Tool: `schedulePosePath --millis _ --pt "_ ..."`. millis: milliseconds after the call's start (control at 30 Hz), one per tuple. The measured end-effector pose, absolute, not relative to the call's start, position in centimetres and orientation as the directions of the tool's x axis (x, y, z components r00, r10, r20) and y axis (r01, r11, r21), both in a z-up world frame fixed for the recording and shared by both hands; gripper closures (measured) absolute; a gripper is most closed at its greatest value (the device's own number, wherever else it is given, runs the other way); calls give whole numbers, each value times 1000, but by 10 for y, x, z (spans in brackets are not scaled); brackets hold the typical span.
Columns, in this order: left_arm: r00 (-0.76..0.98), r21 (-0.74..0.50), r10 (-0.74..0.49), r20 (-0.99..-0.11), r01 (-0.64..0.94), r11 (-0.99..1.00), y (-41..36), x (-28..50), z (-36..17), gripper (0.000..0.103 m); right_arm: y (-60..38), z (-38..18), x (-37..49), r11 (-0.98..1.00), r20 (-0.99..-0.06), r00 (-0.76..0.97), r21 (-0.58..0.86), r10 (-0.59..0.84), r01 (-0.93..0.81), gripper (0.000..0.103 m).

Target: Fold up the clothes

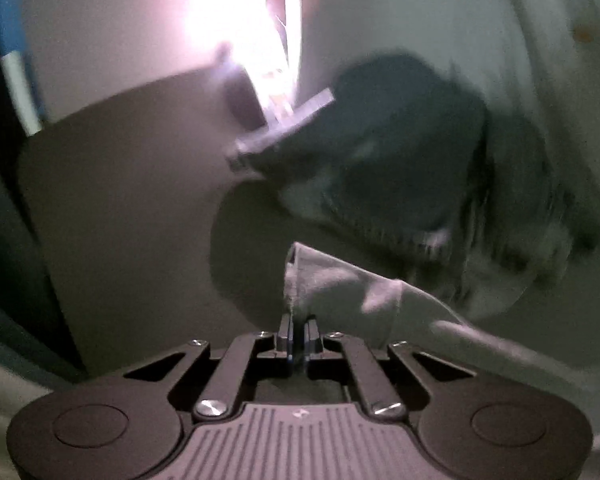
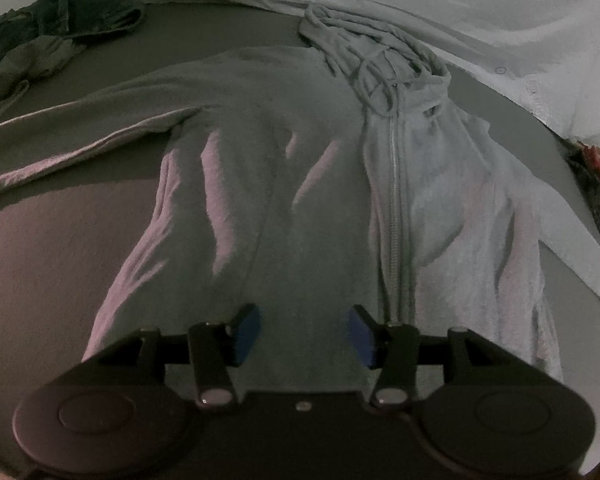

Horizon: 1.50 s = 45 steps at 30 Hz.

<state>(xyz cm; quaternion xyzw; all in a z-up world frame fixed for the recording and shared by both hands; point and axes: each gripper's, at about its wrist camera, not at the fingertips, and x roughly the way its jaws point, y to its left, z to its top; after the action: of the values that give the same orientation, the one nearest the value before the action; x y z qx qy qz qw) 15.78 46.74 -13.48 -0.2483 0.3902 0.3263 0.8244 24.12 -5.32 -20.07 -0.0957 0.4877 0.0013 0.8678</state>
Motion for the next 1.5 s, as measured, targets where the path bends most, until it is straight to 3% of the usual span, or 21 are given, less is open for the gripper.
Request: schedulePosePath --millis 200,333,433,500,567,767,933,1033,1100,1133,1200,1267,1433,1500 --pt "344 -54 328 -880 -759 649 472 155 -182 96 -62 -200 239 989 -853 517 -131 -74 -75 52" --pt "291 29 382 -877 -762 647 465 161 -193 86 -72 -196 234 992 -847 528 -107 -59 -61 51" --pt "321 72 415 -852 -712 699 451 162 -180 64 -93 -187 227 996 -831 552 -89 -72 -5 49" --pt "372 34 394 -840 -689 724 441 157 -170 49 -112 -181 219 994 -813 573 -95 -107 51 45" --pt "419 -24 360 -833 -679 734 429 152 -164 41 -137 -175 209 986 -790 589 -122 -168 118 43" --pt "482 -117 242 -842 -602 790 373 153 -172 37 -227 -182 174 923 -792 497 -211 -355 322 39" --pt "509 -203 78 -857 -473 857 300 153 -182 34 -285 -201 140 912 -866 402 -135 -298 387 39" --pt "491 -202 13 -871 -383 901 247 156 -185 33 -296 -209 125 927 -886 417 -38 -204 373 53" --pt "485 -188 -7 -875 -324 927 212 155 -185 30 -294 -209 121 940 -885 443 17 -145 341 87" --pt "480 -181 -14 -877 -303 936 198 154 -185 29 -291 -207 121 945 -883 438 -16 -167 326 97" --pt "457 -171 -23 -889 -285 943 179 154 -187 29 -284 -196 115 953 -855 465 -97 -227 287 103" --pt "445 -164 -20 -895 -287 944 169 153 -187 29 -281 -183 109 953 -833 476 -184 -282 241 103" --pt "428 -143 2 -904 -307 941 152 148 -184 29 -313 -209 106 935 -873 363 -238 -325 264 103" --pt "429 -147 9 -903 -328 933 157 142 -182 27 -322 -206 106 938 -866 389 -216 -312 273 97"
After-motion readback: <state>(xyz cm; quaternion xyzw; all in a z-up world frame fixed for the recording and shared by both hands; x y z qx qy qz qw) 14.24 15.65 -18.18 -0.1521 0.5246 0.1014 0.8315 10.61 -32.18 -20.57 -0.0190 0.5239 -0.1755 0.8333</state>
